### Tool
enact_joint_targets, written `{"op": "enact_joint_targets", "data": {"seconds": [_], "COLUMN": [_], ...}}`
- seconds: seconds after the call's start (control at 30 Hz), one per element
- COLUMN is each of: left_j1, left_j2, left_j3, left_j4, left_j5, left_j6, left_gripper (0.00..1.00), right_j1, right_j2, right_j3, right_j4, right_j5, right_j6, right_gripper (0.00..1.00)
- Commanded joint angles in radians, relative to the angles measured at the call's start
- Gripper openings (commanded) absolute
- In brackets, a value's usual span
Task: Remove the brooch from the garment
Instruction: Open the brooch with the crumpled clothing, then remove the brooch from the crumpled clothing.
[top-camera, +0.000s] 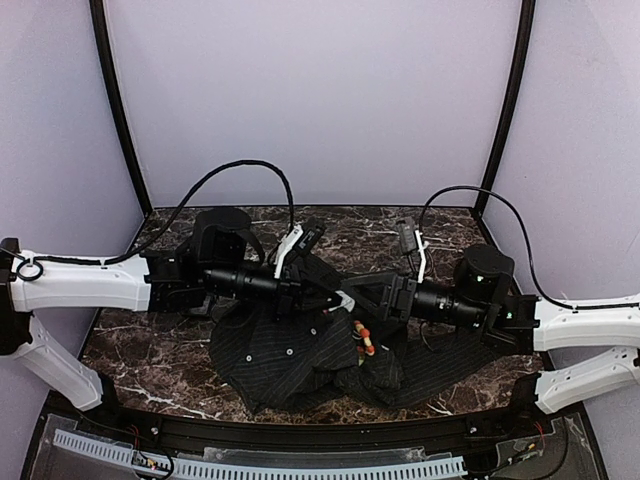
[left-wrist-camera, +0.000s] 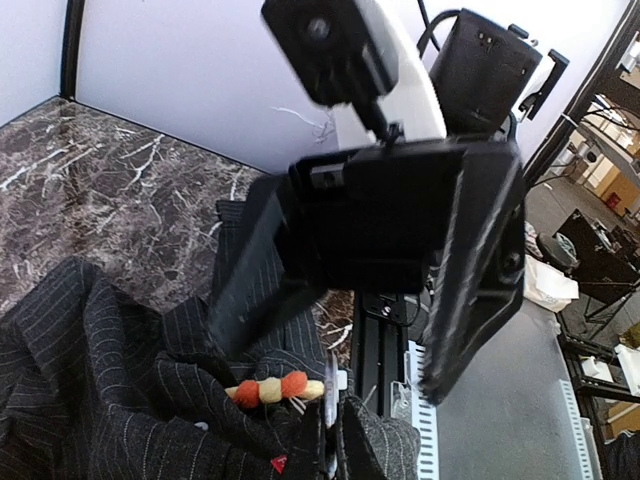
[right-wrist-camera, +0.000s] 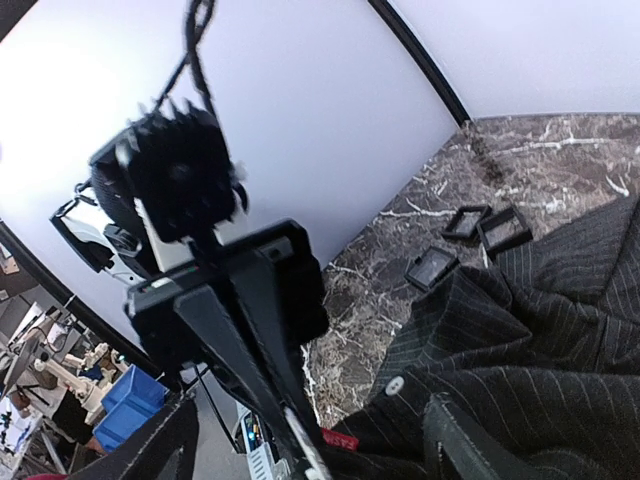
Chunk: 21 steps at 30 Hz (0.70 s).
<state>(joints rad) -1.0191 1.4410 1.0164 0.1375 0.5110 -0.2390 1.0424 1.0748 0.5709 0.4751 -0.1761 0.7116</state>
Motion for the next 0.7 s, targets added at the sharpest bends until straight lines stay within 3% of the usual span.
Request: {"op": "enact_joint_targets", "data": {"seconds": [0.0, 0.47, 0.67], "left_j1": [0.014, 0.041, 0.046], "left_j2": [0.009, -0.022, -0.019], "left_j3": [0.019, -0.011, -0.006], "left_j4": [0.000, 0.031, -0.006], "left_j5": [0.055, -0.007, -0.068], "left_j6": [-0.039, -0.057, -0.040], "left_gripper": [0.01, 0.01, 0.01], "right_j1": [-0.004, -0.001, 0.037], "right_j2": [-0.048, -0.032, 0.015], "right_j3": [-0.015, -0.062, -0.029], "right_j4": [0.091, -0.019, -0.083], "right_j5": [-0.016, -0.019, -0.013], "right_j6": [-0.024, -0.005, -0.022], "right_gripper": [0.81, 0.81, 0.73]}}
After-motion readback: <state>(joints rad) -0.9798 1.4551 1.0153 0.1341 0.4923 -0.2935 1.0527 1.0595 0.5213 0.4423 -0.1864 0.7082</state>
